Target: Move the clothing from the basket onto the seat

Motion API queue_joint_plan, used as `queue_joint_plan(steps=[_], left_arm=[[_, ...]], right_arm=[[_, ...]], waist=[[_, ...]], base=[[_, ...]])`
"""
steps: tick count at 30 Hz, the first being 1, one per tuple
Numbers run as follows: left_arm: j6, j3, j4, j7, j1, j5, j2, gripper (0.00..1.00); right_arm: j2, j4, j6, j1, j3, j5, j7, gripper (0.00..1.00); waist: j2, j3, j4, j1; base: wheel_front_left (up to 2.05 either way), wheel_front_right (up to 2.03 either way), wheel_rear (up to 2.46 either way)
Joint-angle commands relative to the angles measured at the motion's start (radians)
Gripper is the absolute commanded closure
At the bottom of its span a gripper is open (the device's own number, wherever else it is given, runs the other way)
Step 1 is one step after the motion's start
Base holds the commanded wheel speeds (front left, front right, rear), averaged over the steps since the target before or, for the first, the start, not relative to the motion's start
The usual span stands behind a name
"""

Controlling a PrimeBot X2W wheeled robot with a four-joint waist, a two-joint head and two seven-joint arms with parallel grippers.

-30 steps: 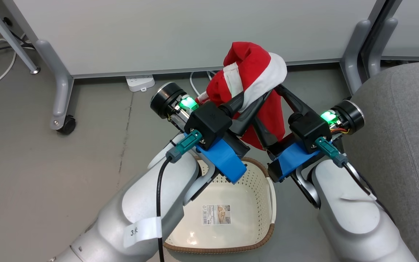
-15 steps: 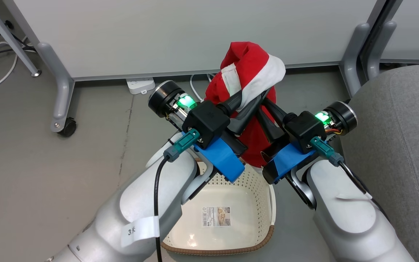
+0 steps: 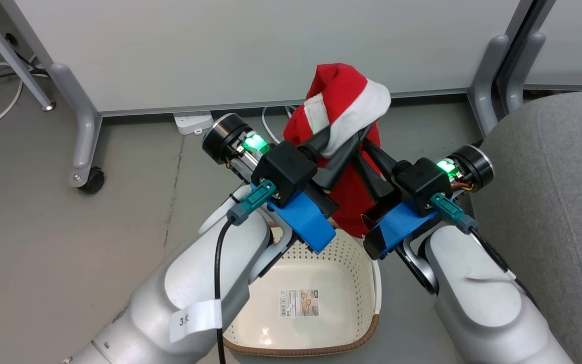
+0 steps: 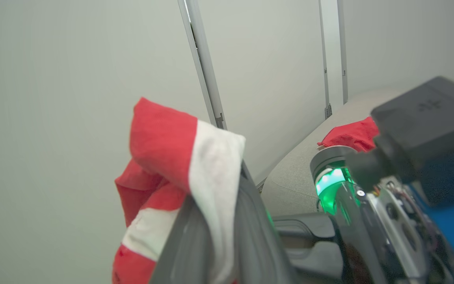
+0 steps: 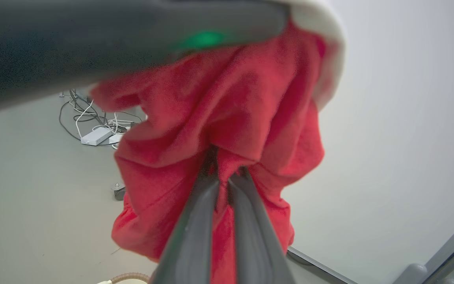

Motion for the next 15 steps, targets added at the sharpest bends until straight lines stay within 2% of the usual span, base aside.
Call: queue_joint_plan(steps=[1, 15], left_arm=[[0.004, 0.0, 0.001, -0.004, 0.002, 0.006, 0.003, 0.0], [0.009, 0.022, 0.012, -0.004, 0.008, 0.024, 0.015, 0.0]], right_arm=[[0.002, -0.004, 0.0, 0.009, 0.0, 0.005, -0.003, 1.0], [0.001, -0.047, 0.0, 0.024, -0.038, 0.023, -0.003, 1.0]], waist=[[0.0, 0.001, 0.0, -0.0001], [0.0, 0.034, -0.028, -0.0001]], base=[[0.0, 0.0, 0.0], [0.0, 0.0, 0.0]])
